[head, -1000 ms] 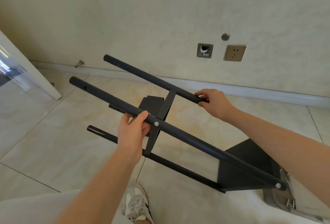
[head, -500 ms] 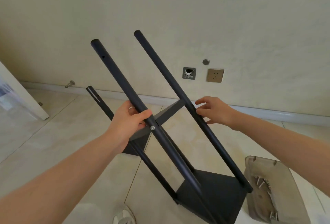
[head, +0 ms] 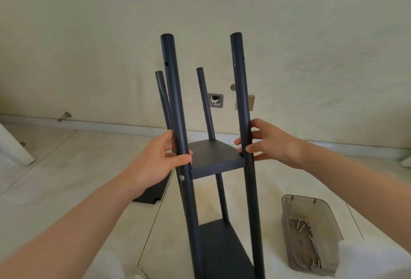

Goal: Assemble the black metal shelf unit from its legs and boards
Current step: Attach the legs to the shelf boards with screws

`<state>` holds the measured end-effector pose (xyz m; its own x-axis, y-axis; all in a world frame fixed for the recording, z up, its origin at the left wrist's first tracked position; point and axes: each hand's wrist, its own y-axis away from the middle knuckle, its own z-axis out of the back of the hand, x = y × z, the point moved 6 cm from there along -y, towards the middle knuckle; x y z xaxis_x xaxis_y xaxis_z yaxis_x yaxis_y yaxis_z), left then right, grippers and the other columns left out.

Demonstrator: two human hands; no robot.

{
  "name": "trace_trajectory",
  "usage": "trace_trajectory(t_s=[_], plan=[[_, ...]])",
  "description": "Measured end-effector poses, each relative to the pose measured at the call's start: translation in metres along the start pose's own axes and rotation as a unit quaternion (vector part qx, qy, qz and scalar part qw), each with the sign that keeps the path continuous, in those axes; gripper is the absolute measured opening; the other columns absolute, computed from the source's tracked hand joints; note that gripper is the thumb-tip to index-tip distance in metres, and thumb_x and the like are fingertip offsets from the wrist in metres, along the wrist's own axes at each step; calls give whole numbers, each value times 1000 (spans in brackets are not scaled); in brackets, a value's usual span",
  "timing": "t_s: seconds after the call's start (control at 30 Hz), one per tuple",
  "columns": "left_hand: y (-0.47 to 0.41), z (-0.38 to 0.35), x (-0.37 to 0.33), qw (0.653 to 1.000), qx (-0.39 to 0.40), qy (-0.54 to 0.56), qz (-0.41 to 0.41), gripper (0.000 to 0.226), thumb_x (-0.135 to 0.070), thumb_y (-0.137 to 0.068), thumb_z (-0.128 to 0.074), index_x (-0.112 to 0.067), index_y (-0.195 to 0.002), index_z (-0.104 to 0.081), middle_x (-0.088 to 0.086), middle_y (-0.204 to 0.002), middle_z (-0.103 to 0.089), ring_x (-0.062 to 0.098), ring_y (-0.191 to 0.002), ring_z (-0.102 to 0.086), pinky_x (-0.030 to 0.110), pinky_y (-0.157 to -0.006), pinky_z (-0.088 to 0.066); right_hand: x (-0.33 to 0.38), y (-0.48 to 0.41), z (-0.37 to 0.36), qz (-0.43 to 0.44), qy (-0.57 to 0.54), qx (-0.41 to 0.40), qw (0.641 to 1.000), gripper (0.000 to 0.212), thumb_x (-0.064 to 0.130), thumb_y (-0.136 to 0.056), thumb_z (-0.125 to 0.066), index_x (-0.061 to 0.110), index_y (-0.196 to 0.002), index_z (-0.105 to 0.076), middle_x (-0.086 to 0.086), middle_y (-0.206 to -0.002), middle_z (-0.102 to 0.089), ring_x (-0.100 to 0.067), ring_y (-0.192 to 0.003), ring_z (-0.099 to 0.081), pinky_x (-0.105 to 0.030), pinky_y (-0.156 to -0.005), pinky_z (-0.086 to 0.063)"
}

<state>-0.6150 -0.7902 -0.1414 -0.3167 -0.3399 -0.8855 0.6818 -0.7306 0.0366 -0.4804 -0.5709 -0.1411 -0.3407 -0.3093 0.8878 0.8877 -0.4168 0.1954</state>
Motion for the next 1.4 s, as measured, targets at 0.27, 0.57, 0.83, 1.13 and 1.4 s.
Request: trace_trajectory(t_s=[0.27,0.57,0.83,1.13,1.4], plan=[[-11,-2,-5,999,21,-26,-26,40,-14,-91,-71,-39,-117,-53,-23,-99,-73,5,-89,-74,20,-80,-48,-3,15,2,23,53,-24,998,44,0,-89,-65,18,-123,-43,-4,-114,-67,-17,-101,-67,-34,-79,-61],[-25,-5,4,997,-9,-63,-33,41,-10,-91,-71,-32,-119,-52,-9,-109,-70,2,-88,-71,9,-66,-51,-11,13,-1,46,148,-50,987,50,12,-85,-75,25,-120,-41,7,-108,-61,-8,-91,-63,-16,-66,-52],[-31,-5,17,994,-52,-90,-35,42,-10,-91,-72,-32,-119,-49,-7,-117,-66,6,-87,-69,6,-60,-49,-13,13,-7,63,150,-43,986,60,14,-85,-75,39,-121,-35,24,-95,-57,-4,-78,-65,-10,-53,-49],[-25,-3,35,984,-98,-146,2,50,-10,-86,-77,-18,-129,-54,-2,-107,-67,12,-82,-67,17,-76,-49,-12,20,-27,90,124,53,987,46,18,-97,-59,53,-113,-35,19,-106,-63,0,-85,-70,-11,-65,-53],[-14,-3,51,976,-124,-175,29,44,-12,-85,-78,-13,-123,-57,-8,-97,-63,24,-99,-72,38,-92,-56,-20,16,-46,93,185,92,974,41,25,-96,-60,37,-128,-36,12,-113,-62,-9,-93,-68,-22,-82,-56]])
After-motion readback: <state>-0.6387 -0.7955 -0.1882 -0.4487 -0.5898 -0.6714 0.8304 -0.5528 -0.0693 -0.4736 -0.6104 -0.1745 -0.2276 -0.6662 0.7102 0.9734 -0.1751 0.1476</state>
